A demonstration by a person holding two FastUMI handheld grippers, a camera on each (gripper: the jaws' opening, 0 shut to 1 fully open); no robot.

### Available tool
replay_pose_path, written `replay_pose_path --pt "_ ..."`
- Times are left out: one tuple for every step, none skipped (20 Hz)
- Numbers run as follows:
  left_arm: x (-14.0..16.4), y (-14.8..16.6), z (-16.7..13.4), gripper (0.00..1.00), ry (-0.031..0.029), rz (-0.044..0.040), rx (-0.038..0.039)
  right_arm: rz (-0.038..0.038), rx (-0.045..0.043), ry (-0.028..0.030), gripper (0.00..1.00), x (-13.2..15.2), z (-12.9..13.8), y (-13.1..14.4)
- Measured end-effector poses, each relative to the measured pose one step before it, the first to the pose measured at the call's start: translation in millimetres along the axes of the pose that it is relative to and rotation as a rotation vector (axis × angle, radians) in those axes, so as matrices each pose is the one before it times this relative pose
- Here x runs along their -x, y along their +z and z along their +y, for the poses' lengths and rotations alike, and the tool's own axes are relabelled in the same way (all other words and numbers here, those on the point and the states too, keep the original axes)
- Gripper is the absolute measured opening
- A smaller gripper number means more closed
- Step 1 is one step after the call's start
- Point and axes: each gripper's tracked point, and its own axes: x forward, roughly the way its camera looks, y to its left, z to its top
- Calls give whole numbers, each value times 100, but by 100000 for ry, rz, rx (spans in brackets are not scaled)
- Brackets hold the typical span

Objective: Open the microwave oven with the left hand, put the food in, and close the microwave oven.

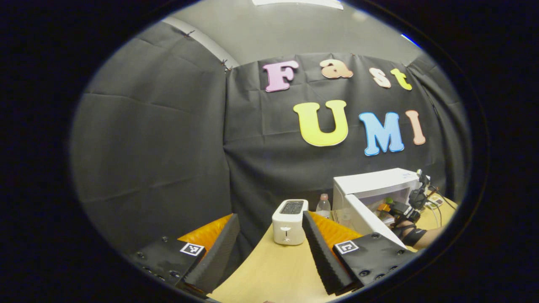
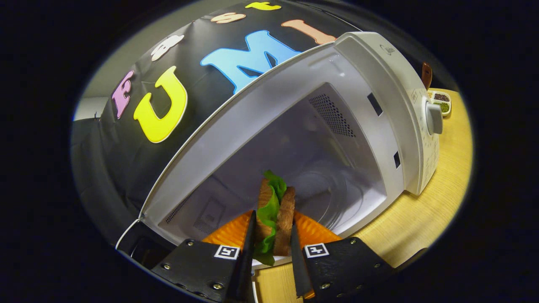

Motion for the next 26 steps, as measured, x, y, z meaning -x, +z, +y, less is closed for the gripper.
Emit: replay_pose_path --pt "-52 115 115 96 -119 -105 -788 -598 1820 -1863 46 47 -485 49" --pt "67 108 37 96 0 -263 -685 -950 2657 -1365 50 -48 -265 140" --pt "-100 -96 -177 95 -166 -93 -400 -1530 3884 -1292 53 139 -222 355" --pt "-132 -45 -109 94 -228 103 146 -482 4533 -3176 69 -629 -680 -191" --pt "0 -153 -111 94 -436 113 666 345 3562 -2050 83 304 -471 47" --pt "-36 -48 -94 94 -329 91 791 510 2591 -1697 98 56 -492 -37" --pt "-93 -206 -78 94 -314 60 707 320 2169 -2838 98 6 -696 39" --pt "-66 -46 -82 95 -328 77 460 -293 2653 -3308 98 26 -847 237" --pt "-88 -100 -255 95 -348 291 140 -686 2912 -2736 97 -89 -717 238" --pt "-32 -143 -208 95 -433 -117 -40 -288 2962 -1356 98 9 -609 282" --pt "-166 -94 -178 95 -338 -143 -128 12 2316 6 98 1 -200 159" --pt "-133 -150 -222 95 -147 -89 6 -454 1659 789 98 291 16 314" --pt "53 -37 -97 94 -257 37 377 -961 1660 958 98 438 16 372" --pt "-15 -131 -263 94 -412 -47 695 -1223 2034 1036 98 654 57 572" --pt "-213 -343 -264 94 -201 59 826 -1407 1981 1401 98 698 19 567" --pt "-69 -346 -249 94 -118 186 898 -1163 1739 2208 98 895 184 641" --pt "7 -600 -254 94 49 150 874 -1192 1859 2831 98 1071 399 784" --pt "-121 -399 -346 95 -20 -3 890 -1259 2205 2228 98 1208 254 824" --pt "0 -470 -406 95 -275 -30 707 -1396 2490 1358 98 1202 -15 849" --pt "20 -428 -327 95 -418 183 415 -1923 2430 1138 98 1246 -47 1056" --pt "40 -544 -269 94 -56 300 196 -1590 2269 1526 98 1137 -73 867" --pt "75 -356 -193 94 214 288 -17 -1365 2383 1917 98 1156 -1 981" --pt "-40 -333 -192 94 70 459 -157 -1143 2068 986 98 1044 -271 703" --pt "229 -243 -117 95 310 -114 -188 -741 1622 1417 98 1067 -203 878" --pt "312 -246 -202 95 308 5 -358 -757 1178 1112 98 1120 -157 689" --pt "189 -643 -120 94 348 746 -224 -1087 1017 1576 98 1066 -118 879"
